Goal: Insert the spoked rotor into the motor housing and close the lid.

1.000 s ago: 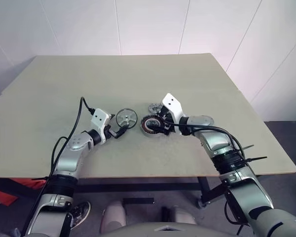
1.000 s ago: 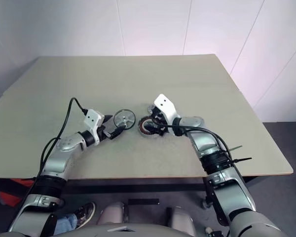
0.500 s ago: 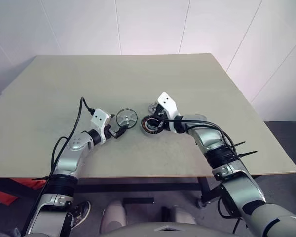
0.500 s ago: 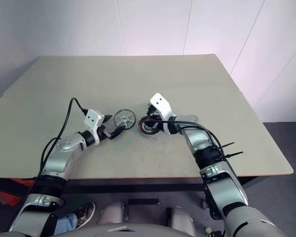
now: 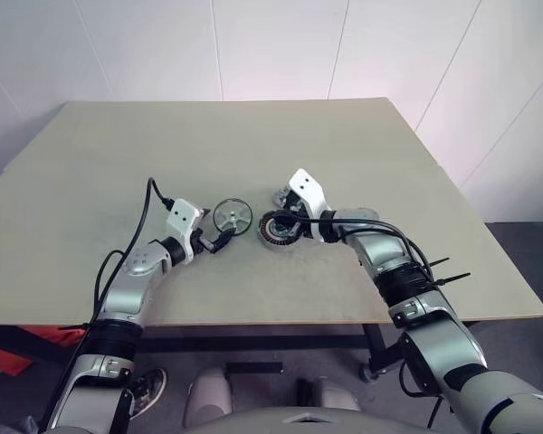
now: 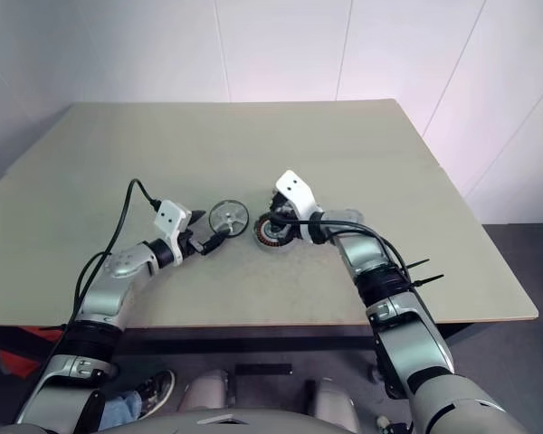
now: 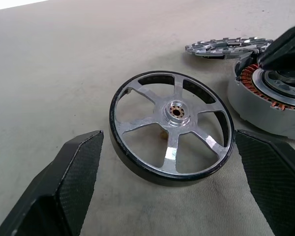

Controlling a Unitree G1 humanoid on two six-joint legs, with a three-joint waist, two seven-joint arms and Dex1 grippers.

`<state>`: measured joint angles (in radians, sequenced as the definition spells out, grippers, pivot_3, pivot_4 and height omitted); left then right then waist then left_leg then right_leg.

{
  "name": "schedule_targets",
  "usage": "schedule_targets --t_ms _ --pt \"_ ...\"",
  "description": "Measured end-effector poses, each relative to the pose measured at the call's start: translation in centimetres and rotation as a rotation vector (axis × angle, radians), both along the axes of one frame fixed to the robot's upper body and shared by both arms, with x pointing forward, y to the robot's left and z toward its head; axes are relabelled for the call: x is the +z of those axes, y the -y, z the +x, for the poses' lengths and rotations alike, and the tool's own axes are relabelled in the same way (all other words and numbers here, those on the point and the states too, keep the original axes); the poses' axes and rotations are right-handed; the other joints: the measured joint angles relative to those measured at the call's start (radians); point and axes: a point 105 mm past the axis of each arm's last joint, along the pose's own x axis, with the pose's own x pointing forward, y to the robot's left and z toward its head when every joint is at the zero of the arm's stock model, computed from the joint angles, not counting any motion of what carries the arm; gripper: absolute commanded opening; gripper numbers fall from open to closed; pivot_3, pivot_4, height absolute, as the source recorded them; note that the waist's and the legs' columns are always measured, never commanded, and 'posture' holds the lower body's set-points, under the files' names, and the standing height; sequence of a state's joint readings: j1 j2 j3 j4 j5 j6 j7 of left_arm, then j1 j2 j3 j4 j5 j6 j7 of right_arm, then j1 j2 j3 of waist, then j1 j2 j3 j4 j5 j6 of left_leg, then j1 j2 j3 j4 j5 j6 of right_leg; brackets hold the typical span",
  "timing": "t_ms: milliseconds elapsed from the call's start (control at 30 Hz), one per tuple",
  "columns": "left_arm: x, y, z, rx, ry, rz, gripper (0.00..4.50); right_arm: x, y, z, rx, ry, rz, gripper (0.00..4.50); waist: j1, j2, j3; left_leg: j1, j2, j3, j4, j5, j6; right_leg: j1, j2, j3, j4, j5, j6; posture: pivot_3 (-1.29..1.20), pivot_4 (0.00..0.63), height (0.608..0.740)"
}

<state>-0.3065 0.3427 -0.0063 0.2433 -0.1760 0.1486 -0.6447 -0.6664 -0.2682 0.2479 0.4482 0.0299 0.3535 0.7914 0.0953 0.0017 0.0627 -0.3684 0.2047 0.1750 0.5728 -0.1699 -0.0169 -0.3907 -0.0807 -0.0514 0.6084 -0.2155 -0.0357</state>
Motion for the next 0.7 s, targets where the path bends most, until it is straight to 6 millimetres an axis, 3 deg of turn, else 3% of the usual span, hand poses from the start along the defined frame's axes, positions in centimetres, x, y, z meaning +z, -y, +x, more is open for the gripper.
schedule_targets --t_ms 700 --pt "-0.2 -0.2 0.3 0.006 0.000 0.001 4.50 -0.3 0.3 -2.1 0.027 0.006 -0.001 0.05 0.001 0.000 0.000 0.001 0.000 0.000 0.000 0.000 0.000 0.001 0.000 0.000 0.000 0.000 0.000 0.00 0.000 0.740"
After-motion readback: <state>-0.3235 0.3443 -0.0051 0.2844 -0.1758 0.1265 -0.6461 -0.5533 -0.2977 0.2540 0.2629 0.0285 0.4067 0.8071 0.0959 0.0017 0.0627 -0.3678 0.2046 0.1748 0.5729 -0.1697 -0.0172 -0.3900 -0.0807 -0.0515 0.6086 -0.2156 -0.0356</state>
